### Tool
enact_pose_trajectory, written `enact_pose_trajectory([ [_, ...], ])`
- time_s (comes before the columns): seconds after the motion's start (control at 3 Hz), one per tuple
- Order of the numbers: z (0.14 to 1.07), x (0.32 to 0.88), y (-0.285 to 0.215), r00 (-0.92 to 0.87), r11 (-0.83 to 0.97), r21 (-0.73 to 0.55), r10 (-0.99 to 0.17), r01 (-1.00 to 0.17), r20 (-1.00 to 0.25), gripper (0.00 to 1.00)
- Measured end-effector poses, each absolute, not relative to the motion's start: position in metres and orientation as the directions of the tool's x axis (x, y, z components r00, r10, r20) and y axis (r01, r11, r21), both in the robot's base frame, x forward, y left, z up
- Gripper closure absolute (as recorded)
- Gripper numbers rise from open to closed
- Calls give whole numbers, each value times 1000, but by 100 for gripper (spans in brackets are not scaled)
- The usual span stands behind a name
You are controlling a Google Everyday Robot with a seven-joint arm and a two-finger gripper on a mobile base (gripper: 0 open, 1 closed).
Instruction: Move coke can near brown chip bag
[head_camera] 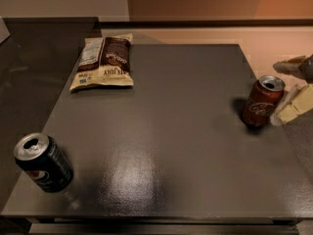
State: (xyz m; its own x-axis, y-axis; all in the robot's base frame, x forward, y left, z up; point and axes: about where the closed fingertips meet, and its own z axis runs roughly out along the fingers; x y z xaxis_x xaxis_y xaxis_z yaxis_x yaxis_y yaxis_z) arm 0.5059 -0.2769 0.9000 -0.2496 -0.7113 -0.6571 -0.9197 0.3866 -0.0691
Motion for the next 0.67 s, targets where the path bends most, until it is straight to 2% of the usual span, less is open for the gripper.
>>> enact_pose_trajectory([
  [0.33,900,503,-268,-233,364,-48,-687,-930,-689,0],
  [0.67,901,500,-259,-213,336,-34,-671,-941,-710,18],
])
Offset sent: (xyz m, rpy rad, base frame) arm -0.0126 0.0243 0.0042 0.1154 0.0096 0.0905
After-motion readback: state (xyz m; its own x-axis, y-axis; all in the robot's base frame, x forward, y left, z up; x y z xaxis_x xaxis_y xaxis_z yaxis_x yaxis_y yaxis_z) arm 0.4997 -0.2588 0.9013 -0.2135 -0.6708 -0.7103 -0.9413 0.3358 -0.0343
